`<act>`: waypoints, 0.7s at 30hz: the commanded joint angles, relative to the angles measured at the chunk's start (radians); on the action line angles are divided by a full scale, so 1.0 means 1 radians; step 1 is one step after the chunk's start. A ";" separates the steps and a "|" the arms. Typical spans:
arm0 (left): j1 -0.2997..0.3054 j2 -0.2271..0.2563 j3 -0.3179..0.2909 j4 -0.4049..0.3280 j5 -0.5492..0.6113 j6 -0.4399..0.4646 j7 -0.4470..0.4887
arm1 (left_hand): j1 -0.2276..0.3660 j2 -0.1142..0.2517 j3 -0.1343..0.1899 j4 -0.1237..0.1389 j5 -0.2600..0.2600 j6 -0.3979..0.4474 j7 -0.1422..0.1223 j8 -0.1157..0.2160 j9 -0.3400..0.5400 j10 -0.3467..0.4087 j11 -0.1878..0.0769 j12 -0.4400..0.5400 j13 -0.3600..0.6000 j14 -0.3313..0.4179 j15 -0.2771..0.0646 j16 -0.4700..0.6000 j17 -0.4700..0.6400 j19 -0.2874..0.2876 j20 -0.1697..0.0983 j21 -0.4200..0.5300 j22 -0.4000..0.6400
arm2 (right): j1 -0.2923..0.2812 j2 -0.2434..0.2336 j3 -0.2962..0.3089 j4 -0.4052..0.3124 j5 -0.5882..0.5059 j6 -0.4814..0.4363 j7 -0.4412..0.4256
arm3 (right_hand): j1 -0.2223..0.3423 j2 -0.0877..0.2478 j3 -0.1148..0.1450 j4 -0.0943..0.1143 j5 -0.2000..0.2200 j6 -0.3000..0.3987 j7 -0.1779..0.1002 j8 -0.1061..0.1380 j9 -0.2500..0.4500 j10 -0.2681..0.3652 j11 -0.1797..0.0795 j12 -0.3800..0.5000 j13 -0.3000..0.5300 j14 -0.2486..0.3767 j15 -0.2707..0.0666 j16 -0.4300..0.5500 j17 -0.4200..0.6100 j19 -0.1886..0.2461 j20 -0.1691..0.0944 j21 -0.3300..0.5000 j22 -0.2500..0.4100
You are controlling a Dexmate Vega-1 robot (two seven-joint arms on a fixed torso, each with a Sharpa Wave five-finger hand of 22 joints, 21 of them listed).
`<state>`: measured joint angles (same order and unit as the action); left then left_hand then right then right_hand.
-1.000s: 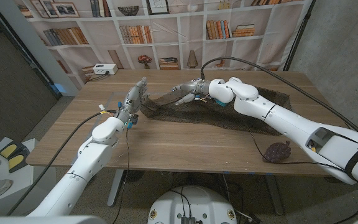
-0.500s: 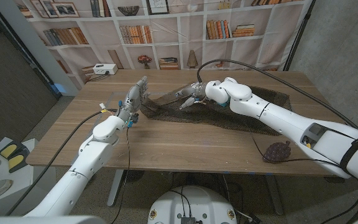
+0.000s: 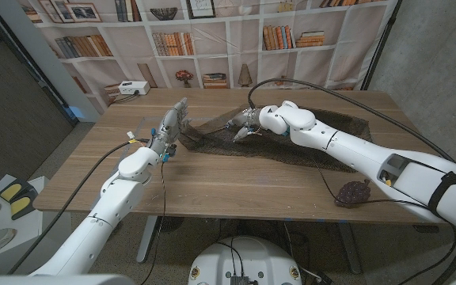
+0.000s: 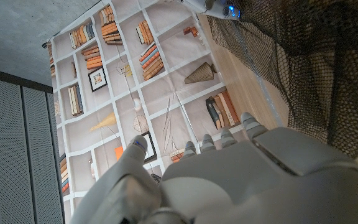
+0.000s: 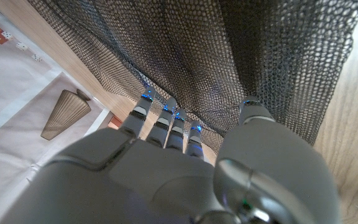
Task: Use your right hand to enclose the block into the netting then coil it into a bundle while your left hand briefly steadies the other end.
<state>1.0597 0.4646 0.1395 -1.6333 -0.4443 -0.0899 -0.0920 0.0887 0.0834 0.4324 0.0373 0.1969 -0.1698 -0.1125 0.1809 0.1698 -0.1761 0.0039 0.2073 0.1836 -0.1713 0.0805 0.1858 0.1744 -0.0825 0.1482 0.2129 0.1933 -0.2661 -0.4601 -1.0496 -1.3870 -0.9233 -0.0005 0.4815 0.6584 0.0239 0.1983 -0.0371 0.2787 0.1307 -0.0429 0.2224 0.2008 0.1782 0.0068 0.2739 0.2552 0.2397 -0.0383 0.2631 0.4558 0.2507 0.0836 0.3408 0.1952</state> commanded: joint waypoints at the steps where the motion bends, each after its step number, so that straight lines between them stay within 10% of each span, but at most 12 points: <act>1: 0.006 0.001 -0.008 0.000 -0.005 0.004 0.003 | 0.000 -0.008 -0.002 0.000 0.009 -0.049 -0.008 0.003 0.006 -0.047 0.005 0.000 0.003 -0.016 -0.004 0.000 0.004 0.003 0.001 0.009 0.001 | 0.009 0.020 -0.034 0.063 -0.039 -0.001 -0.024 | 0.048 0.008 0.018 -0.035 0.019 0.046 -0.001 0.014 0.001 0.056 0.001 0.021 0.000 0.059 -0.028 0.020 -0.005 0.038 -0.011 0.016 0.001; 12: 0.003 0.000 -0.009 0.011 -0.011 -0.003 -0.007 | 0.000 -0.007 -0.003 0.000 0.009 -0.049 -0.007 0.003 0.006 -0.047 0.005 -0.001 0.003 -0.016 -0.005 0.000 0.004 0.003 0.001 0.008 0.002 | -0.004 0.007 -0.051 0.052 -0.081 -0.027 -0.030 | 0.121 0.016 0.056 -0.094 0.049 0.214 -0.012 0.041 -0.003 0.268 -0.005 0.106 -0.006 0.238 -0.072 0.073 -0.013 0.150 -0.042 0.049 -0.002; 21: 0.002 -0.001 -0.009 0.016 -0.016 0.001 -0.010 | 0.000 -0.007 -0.003 0.001 0.009 -0.049 -0.008 0.003 0.006 -0.048 0.006 -0.001 0.003 -0.017 -0.004 -0.001 0.004 0.003 0.000 0.008 0.002 | -0.033 -0.017 -0.039 0.037 -0.082 -0.010 -0.130 | 0.303 0.062 0.062 -0.123 0.047 0.677 -0.012 0.142 -0.002 0.626 -0.014 0.283 0.034 0.492 -0.128 0.301 0.130 0.257 -0.078 0.089 0.003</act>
<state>1.0635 0.4649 0.1319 -1.6239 -0.4531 -0.0882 -0.0962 0.0886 0.0834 0.4325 0.0373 0.1969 -0.1698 -0.1124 0.1809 0.1699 -0.1761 0.0039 0.2073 0.1836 -0.1713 0.0805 0.1858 0.1743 -0.0825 0.1482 0.2128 0.1931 -0.2696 -0.4549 -1.0964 -1.3401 -1.0007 -0.0213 0.4365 0.9146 0.0700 0.2692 -0.1619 0.3339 0.6820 -0.0600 0.3359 0.1870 0.7179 -0.0101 0.5017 0.2663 0.6797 -0.0607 0.4929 0.5268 0.4819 0.0096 0.4170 0.1923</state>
